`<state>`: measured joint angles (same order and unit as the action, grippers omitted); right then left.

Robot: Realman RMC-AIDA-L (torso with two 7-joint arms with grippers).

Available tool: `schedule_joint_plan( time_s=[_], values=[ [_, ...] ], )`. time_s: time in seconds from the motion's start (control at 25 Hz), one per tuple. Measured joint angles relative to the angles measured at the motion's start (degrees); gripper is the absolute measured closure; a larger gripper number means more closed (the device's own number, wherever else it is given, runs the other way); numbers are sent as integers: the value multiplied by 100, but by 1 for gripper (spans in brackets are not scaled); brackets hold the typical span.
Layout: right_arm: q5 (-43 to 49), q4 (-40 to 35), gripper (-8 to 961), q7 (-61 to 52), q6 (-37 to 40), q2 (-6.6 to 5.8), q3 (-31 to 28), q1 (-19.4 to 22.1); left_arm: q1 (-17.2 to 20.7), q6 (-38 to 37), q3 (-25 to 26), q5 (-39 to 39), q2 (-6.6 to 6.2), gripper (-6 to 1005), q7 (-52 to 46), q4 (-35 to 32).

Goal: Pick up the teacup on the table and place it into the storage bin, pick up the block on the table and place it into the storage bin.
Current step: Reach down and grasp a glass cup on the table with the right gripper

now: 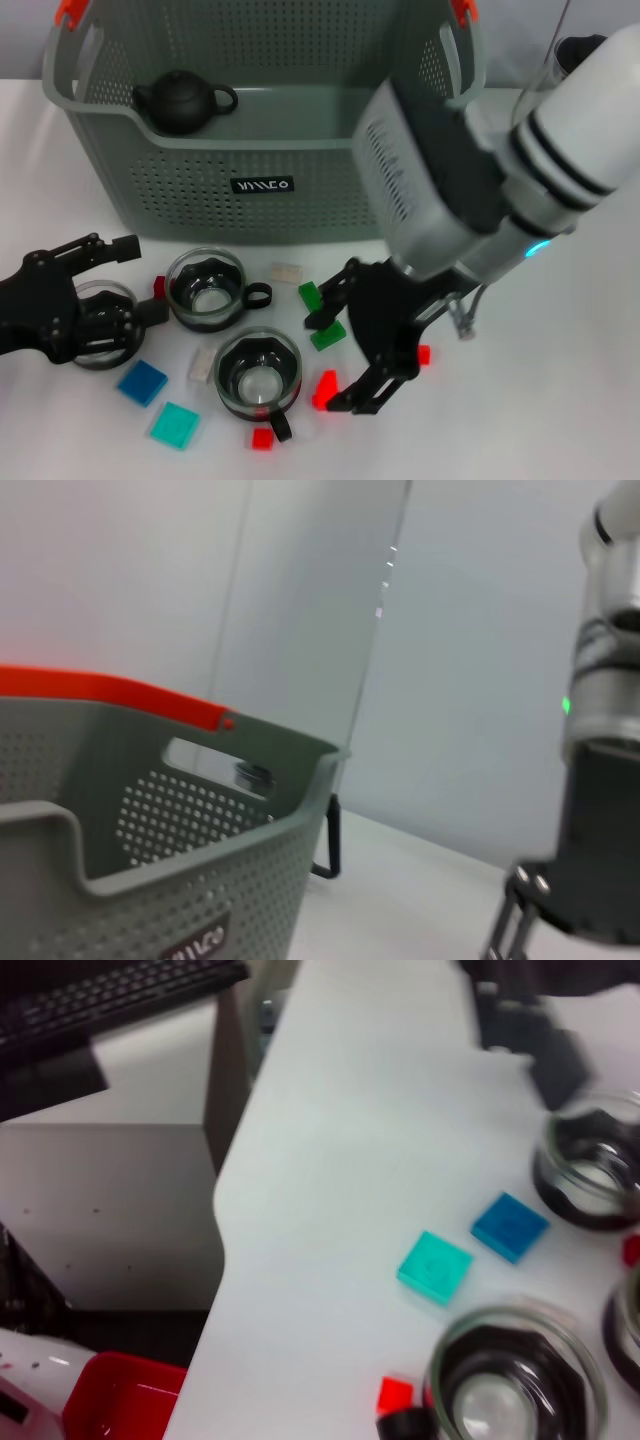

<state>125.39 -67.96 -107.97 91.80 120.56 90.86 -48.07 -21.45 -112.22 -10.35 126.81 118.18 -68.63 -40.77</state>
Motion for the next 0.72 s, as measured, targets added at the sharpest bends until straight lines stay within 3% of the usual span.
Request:
schedule_joint_plan(
  time_s=[0.28,0.72],
  values=[
    [-365,445,87,551,-841,26,990,-191,-1,11,30,-39,17,80,-3,89],
    [-682,746,87,442,-1869,56,1816,-320,-19,98,34,-51,36,79,-9,164]
  ],
)
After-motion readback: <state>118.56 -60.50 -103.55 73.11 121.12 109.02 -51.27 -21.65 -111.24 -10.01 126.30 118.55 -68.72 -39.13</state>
